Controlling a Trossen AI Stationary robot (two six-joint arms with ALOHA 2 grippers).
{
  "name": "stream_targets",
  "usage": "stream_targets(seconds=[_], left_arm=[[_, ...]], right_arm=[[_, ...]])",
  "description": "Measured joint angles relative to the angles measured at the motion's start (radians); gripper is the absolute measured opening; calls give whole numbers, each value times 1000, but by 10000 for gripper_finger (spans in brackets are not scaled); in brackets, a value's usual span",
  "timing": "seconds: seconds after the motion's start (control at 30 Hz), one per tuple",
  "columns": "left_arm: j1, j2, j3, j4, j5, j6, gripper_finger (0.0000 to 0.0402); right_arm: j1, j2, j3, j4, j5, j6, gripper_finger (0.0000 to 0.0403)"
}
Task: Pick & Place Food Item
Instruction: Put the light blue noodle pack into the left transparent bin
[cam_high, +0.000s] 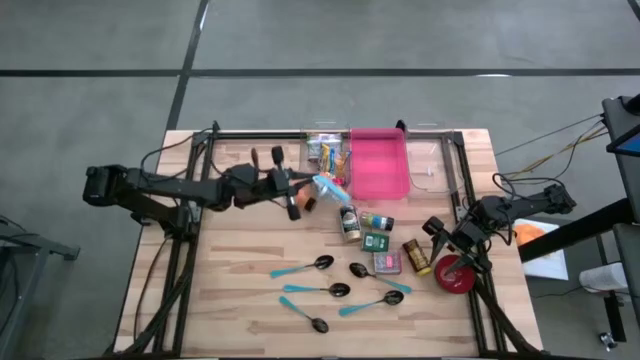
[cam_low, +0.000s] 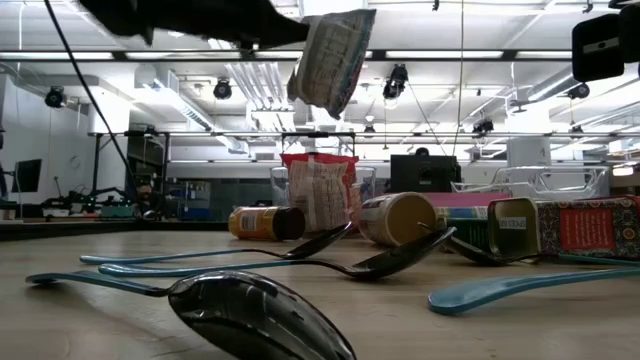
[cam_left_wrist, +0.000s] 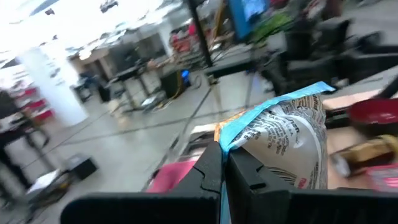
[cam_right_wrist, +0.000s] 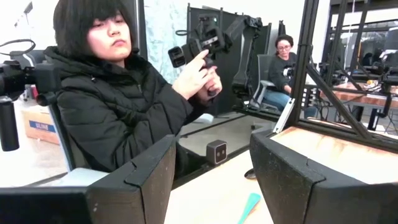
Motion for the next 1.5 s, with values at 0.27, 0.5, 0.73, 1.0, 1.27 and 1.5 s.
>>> stream_targets(seconds=[0.27,0.5,0.73,1.0,1.27,1.5], left_arm=[[108,22,219,-336,-14,-29,0],[233,83,273,-340,-6,-72,0],[380,173,276,-330,89,-223,0],[459,321,385,-365,144,-308,0],[496,481,563,-572,144,-310,0],[507,526,571,-609,143,-356,0]], right_arm=[[0,0,0,0,0,1,206],[0,0,0,0,0,-1,206],[0,0,0,0,0,-1,206],[0,0,0,0,0,-1,206],[0,0,0,0,0,1,206],[0,1,0,0,0,-1,206]])
